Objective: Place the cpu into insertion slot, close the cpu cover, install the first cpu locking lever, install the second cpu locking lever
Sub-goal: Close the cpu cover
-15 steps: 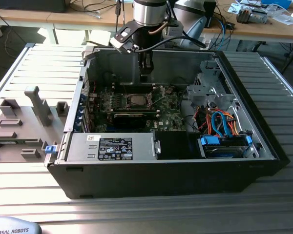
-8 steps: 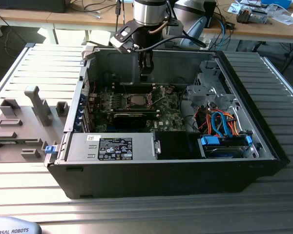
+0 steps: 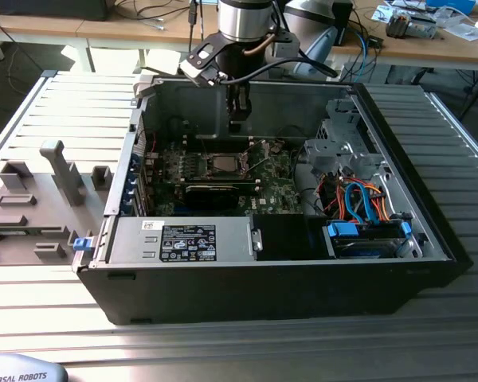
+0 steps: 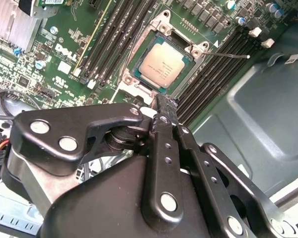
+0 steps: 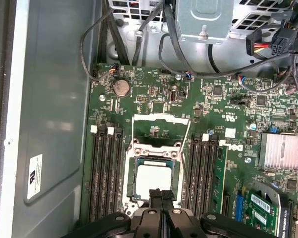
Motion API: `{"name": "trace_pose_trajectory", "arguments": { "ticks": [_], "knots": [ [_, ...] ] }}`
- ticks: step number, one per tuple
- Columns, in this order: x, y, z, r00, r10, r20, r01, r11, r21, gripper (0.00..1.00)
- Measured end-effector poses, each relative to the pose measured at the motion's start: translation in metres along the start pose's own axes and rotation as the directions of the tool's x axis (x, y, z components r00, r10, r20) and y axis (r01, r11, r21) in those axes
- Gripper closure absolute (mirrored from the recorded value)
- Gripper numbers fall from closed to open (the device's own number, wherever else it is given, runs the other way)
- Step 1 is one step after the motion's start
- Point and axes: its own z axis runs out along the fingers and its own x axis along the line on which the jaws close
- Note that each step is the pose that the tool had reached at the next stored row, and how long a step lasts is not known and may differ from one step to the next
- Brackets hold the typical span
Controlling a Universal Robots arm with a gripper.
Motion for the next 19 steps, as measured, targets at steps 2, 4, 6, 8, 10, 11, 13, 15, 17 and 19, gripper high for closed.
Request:
{"name": "trace_pose_trajectory", "arguments": {
  "ticks": [2, 4, 6, 8, 10, 11, 13, 15, 17, 19],
  "knots": [
    [-0.0003, 0.0035, 0.0, 1.0, 0.0, 0.0, 0.0, 1.0, 0.0002, 0.89],
    [-0.0006, 0.007, 0.0, 1.0, 0.0, -0.0001, 0.0, 1.0, 0.0002, 0.89],
    [-0.001, 0.0105, -0.0001, 1.0, 0.0, -0.0001, 0.0, 1.0, 0.0002, 0.89],
    [-0.0012, 0.0133, -0.0001, 1.0, 0.0, -0.0001, 0.0, 1.0, 0.0003, 0.89],
    [-0.0015, 0.0162, -0.0001, 1.0, 0.0, 0.0, 0.0, 1.0, 0.0004, 0.89],
    [-0.0016, 0.0181, -0.0001, 1.0, 0.0, -0.0001, 0.0, 1.0, 0.0003, 0.89],
    [-0.0018, 0.0203, -0.0001, 1.0, 0.0, -0.0001, 0.0, 1.0, 0.0004, 0.89],
    [-0.002, 0.0224, -0.0002, 1.0, 0.0, -0.0001, 0.0, 1.0, 0.0004, 0.89],
    [-0.0023, 0.0253, -0.0002, 1.0, 0.0, -0.0001, 0.0, 1.0, 0.0004, 0.89],
    [-0.0025, 0.0275, -0.0002, 1.0, 0.0, -0.0001, 0.0, 1.0, 0.0004, 0.89]
  ]
}}
